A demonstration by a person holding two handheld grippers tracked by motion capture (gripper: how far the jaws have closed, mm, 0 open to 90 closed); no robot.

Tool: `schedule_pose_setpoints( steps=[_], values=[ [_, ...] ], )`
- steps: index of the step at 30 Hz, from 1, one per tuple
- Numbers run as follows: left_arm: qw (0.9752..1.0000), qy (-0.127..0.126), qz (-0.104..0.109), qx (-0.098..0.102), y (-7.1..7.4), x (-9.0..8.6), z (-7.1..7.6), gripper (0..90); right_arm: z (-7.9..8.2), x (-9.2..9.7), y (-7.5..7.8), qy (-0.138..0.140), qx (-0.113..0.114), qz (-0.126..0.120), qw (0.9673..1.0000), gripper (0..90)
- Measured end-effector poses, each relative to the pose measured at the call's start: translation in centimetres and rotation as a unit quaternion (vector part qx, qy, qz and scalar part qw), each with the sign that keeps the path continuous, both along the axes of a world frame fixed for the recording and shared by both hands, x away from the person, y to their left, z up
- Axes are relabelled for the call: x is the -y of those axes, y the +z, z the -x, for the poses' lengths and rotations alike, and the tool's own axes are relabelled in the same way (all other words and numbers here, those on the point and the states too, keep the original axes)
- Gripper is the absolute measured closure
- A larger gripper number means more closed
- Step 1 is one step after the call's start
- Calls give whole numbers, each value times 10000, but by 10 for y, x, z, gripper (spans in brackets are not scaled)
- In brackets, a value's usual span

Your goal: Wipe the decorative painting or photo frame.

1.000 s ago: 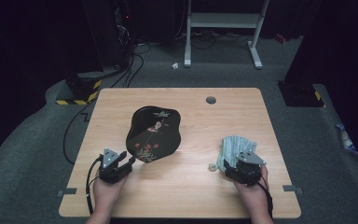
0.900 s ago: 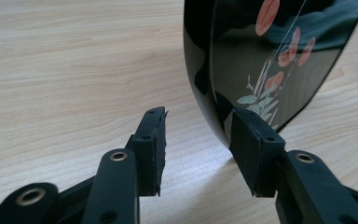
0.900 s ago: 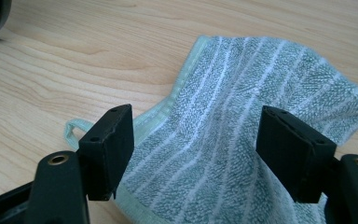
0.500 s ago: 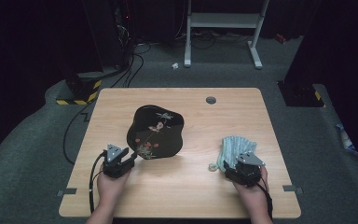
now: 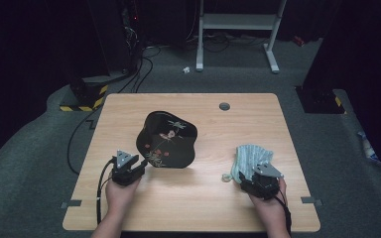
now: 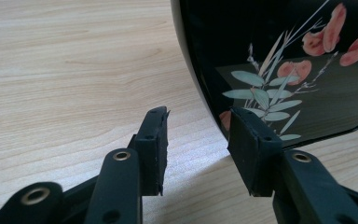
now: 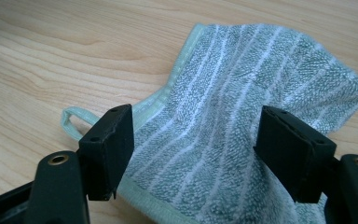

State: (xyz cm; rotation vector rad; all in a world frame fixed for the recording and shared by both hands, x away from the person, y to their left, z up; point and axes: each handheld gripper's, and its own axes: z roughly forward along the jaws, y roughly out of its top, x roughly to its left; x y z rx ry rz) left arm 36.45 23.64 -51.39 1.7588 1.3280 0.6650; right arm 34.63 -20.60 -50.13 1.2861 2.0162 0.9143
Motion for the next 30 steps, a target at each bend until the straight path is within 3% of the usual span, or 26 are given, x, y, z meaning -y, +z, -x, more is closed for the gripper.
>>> schedule_pose_setpoints(
  steps=[6, 11, 16, 20, 21, 23, 25, 29, 30],
  values=[
    [10000, -7, -11, 8, 2, -1, 3, 566, 1, 1, 1, 34, 37, 17, 10000, 274],
    [9999, -133, -66, 64, 5, -10, 20, 518, 1, 4, 2, 44, 48, -15, 10000, 272],
    [9990, -268, -176, -311, -3, -25, 33, 427, 0, 6, 4, 15, 51, -84, 10000, 266],
    [9974, -281, -475, -464, -11, -36, 43, 362, 2, 2, 6, 103, 60, -114, 9999, 256],
    [9962, -299, -559, -599, -14, -40, 45, 348, 2, 0, 7, 124, 49, -132, 9998, 254],
    [9949, -301, -601, -754, -18, -45, 47, 324, 2, -6, 7, 214, 31, -149, 9997, 249],
    [9950, -254, -594, -765, -19, -53, 51, 302, 4, -15, 7, 354, -70, -277, 9990, 244],
    [9955, -307, -555, -705, -21, -64, 60, 247, 10, -50, 3, 915, -277, -400, 9946, 239],
    [9954, -324, -553, -708, -21, -65, 61, 234, 11, -64, -1, 1133, -363, -320, 9924, 230]
  ],
)
